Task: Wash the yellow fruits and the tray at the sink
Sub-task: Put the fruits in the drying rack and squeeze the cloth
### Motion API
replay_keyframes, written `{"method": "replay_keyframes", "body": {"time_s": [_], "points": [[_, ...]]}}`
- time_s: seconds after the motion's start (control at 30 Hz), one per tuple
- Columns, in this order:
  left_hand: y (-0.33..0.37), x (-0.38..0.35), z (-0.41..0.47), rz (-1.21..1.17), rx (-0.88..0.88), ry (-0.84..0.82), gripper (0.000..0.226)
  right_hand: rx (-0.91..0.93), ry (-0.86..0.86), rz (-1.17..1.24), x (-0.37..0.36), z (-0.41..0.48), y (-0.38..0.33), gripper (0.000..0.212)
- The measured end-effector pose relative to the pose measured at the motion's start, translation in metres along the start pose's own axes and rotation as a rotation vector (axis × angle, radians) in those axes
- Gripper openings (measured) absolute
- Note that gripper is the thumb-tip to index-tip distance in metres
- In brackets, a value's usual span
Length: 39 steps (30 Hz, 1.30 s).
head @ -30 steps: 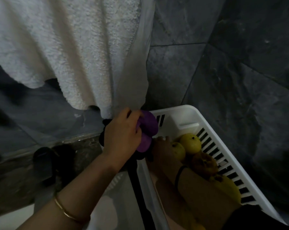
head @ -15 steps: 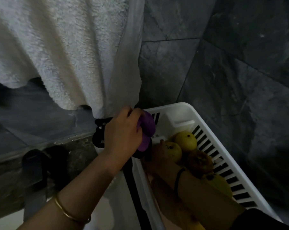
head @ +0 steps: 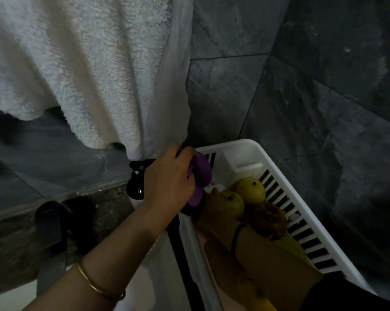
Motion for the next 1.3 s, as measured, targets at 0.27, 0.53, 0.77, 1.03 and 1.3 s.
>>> {"method": "replay_keyframes", "body": {"time_s": [0.27, 0.53, 0.77, 1.03, 1.3], "points": [[-0.001, 0.009, -0.011, -0.062, 0.062, 0.032, 0.024, -0.176, 0.139, -0.175, 0.034, -0.004, 0.046, 0.036], [-0.014, 0.032, -0.035, -0.136, 0.115, 0.073, 0.022, -0.284, 0.468, 0.185, 0.044, -0.065, 0.068, 0.039], [-0.039, 0.051, -0.067, -0.461, 0.216, 0.091, 0.018, 0.29, 0.226, 1.448, 0.017, -0.091, -0.039, 0.045], [-0.099, -0.004, -0.174, -1.3, 0.498, -0.437, 0.011, 0.37, 0.275, 1.734, -0.013, -0.086, -0.114, 0.026], [-0.152, -0.042, -0.296, -1.328, 0.847, -0.869, 0.047, 0.143, 0.222, 1.201, -0.082, -0.087, -0.176, 0.026]]}}
Point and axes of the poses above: each hand's wrist, its own z-axis towards the middle knuckle, its own x-axis out of the back of the hand, y = z × x, the point moved 9 cm from there along z, towards the middle knuckle, and after that the axes turned 15 degrees about -y, right-handed, at the moved point
